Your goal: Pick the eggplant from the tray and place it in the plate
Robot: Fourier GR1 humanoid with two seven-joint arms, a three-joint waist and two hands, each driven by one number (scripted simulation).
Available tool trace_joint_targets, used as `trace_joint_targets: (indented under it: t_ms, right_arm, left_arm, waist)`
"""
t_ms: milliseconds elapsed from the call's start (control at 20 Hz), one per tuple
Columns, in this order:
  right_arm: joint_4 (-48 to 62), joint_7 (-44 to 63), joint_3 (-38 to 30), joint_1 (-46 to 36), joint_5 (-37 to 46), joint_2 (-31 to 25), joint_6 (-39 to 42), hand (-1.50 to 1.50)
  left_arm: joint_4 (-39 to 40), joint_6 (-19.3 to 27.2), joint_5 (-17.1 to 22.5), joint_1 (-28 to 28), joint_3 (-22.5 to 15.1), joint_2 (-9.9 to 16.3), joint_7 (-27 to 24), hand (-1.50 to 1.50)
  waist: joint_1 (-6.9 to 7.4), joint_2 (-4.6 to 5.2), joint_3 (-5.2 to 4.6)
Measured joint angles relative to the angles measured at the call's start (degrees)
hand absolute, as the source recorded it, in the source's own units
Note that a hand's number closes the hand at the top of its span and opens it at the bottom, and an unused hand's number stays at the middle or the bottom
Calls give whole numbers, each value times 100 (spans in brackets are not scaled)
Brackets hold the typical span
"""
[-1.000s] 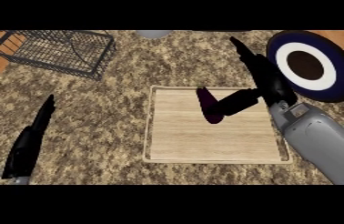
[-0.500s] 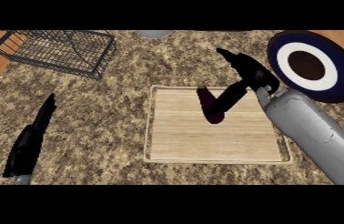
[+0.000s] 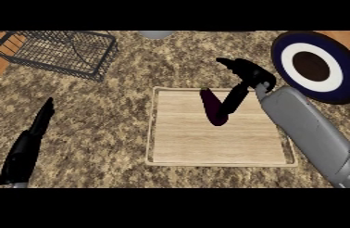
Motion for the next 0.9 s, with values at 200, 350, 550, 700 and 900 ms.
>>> trace_joint_targets:
  t_ms: [200, 350, 550, 700, 900]
  right_arm:
    - [422, -216, -198, -51, 259, 311, 292, -150]
    - [582, -351, -277, 49, 413, 483, 481, -150]
    - [795, -447, -403, 146, 737, 750, 592, -150]
    - [823, -476, -543, 226, 979, 858, 683, -150]
    - [1106, -699, -726, 286, 1326, 1071, 668, -150]
  left_arm:
    - [-10, -93, -122, 9, 108, -86, 9, 0]
    - [-22, -108, -216, 89, 162, -182, -38, 0]
    - [-29, -254, -274, 141, 318, -249, -85, 0]
    - [47, -306, -398, 64, 379, -376, -78, 0]
    - [246, -502, -465, -45, 572, -407, -161, 0]
  waist:
    - [-5, -1, 0]
    - [-12, -3, -1]
    - [-18, -5, 0]
    - [-31, -5, 1]
    - [-31, -4, 0]
